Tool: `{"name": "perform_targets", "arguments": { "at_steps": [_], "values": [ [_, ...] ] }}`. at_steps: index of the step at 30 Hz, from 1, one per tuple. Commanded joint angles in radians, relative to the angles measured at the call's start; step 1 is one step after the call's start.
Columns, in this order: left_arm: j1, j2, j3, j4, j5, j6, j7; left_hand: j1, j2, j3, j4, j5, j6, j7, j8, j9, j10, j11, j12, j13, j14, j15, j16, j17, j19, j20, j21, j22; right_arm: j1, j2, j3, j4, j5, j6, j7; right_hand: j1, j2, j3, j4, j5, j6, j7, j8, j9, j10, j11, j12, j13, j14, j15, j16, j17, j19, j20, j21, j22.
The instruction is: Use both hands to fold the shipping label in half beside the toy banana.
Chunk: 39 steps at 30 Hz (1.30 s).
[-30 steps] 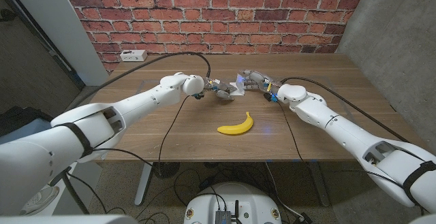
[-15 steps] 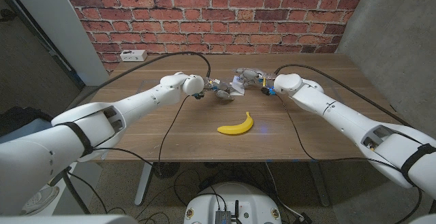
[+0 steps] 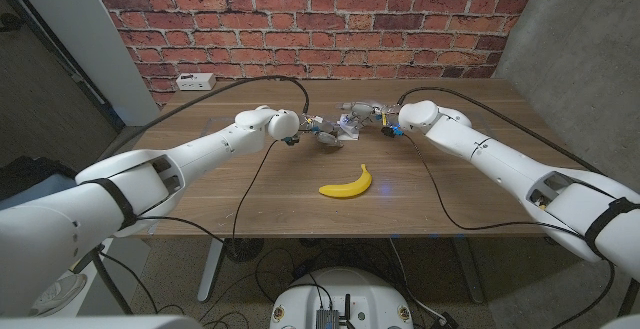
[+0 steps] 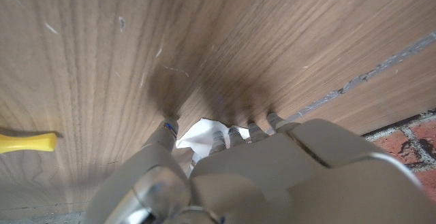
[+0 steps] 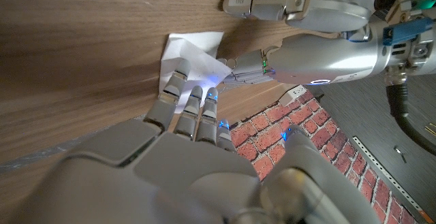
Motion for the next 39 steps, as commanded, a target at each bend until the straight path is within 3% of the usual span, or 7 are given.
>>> {"name": "perform_targets", "arguments": {
  "at_steps": [1, 4, 8, 14, 26, 34, 39],
  "values": [
    [0.036, 0.049, -0.03, -0.088, 0.007, 0.013, 0.047, -0.004, 0.002, 0.004, 0.005, 0.007, 0.056, -0.016, 0.027, 0.007, 0.032, 0.005, 0.018, 0.021, 0.013, -0.046, 0.006, 0.003, 0.003, 0.003, 0.01, 0.003, 0.034, 0.01, -0.039, 0.009, -0.057, -0.047, 0.047, -0.008, -0.001, -0.001, 0.004, 0.01, -0.006, -0.012, -0.003, 0.002, -0.015, 0.001, -0.006, 0.003, -0.015, 0.002, -0.008, 0.003, -0.01, 0.003, -0.003, 0.001],
    [0.088, 0.093, -0.061, -0.174, 0.042, 0.048, 0.144, 0.005, 0.004, 0.014, 0.0, 0.004, 0.179, -0.009, 0.047, 0.008, 0.145, 0.033, 0.051, 0.023, 0.12, -0.014, 0.023, 0.003, 0.06, 0.029, 0.027, 0.0, 0.04, 0.009, -0.05, 0.002, -0.075, -0.067, 0.047, -0.008, -0.002, -0.002, 0.005, 0.012, -0.005, -0.016, -0.003, 0.002, -0.022, 0.004, -0.01, 0.003, -0.022, 0.007, -0.011, 0.003, -0.014, 0.004, -0.005, 0.001],
    [0.167, 0.141, -0.098, -0.279, 0.123, 0.118, 0.304, 0.091, 0.021, 0.087, -0.066, -0.004, 0.392, 0.003, 0.058, 0.011, 0.328, 0.035, 0.082, 0.026, 0.31, -0.011, 0.028, 0.003, 0.22, 0.103, 0.067, -0.002, 0.054, 0.01, -0.069, -0.01, -0.101, -0.113, 0.058, -0.012, -0.005, -0.005, 0.007, 0.017, -0.008, -0.02, -0.004, 0.002, -0.011, 0.024, -0.006, 0.003, -0.01, 0.015, -0.006, 0.003, 0.004, 0.004, 0.002, 0.001],
    [0.232, 0.175, -0.143, -0.35, 0.159, 0.157, 0.393, 0.149, 0.019, 0.138, -0.127, 0.005, 0.536, 0.014, 0.063, 0.015, 0.464, 0.025, 0.102, 0.031, 0.449, -0.016, 0.034, 0.004, 0.35, 0.13, 0.103, 0.001, 0.063, 0.01, -0.086, -0.024, -0.124, -0.155, 0.066, -0.019, -0.009, -0.011, 0.011, 0.024, -0.008, -0.018, -0.004, 0.003, 0.012, 0.043, 0.0, 0.003, 0.018, 0.027, 0.002, 0.003, 0.027, 0.009, 0.009, 0.001],
    [0.362, 0.23, -0.235, -0.423, 0.179, 0.101, 0.67, 0.175, 0.036, 0.144, -0.157, 0.02, 0.827, 0.107, 0.154, 0.056, 0.766, 0.011, 0.204, 0.101, 0.749, -0.03, 0.129, 0.06, 0.51, 0.087, 0.174, 0.02, 0.067, 0.008, -0.093, -0.044, -0.135, -0.198, 0.065, -0.033, -0.011, -0.019, 0.021, 0.029, 0.01, -0.004, 0.002, 0.004, 0.036, 0.067, 0.006, 0.004, 0.033, 0.04, 0.004, 0.004, 0.04, 0.012, 0.011, 0.001],
    [0.391, 0.232, -0.272, -0.428, 0.18, 0.085, 0.723, 0.211, 0.04, 0.121, -0.175, 0.019, 0.766, 0.092, 0.163, 0.084, 0.786, 0.011, 0.239, 0.144, 0.784, -0.031, 0.172, 0.123, 0.532, 0.085, 0.203, 0.032, 0.069, 0.007, -0.094, -0.051, -0.135, -0.204, 0.068, -0.045, -0.011, -0.025, 0.031, 0.027, 0.023, 0.007, 0.005, 0.004, 0.072, 0.079, 0.014, 0.005, 0.07, 0.046, 0.014, 0.005, 0.07, 0.012, 0.018, 0.001],
    [0.367, 0.229, -0.273, -0.429, 0.172, 0.106, 0.609, 0.193, 0.011, 0.113, -0.17, 0.021, 0.652, 0.061, 0.122, 0.078, 0.616, 0.016, 0.191, 0.176, 0.678, -0.032, 0.107, 0.127, 0.491, 0.083, 0.213, 0.042, 0.063, -0.001, -0.089, -0.073, -0.134, -0.209, 0.063, -0.047, -0.011, -0.026, 0.032, 0.027, 0.024, 0.007, 0.004, 0.004, 0.073, 0.078, 0.013, 0.005, 0.076, 0.051, 0.014, 0.005, 0.076, 0.013, 0.019, 0.001]
  ]
}}
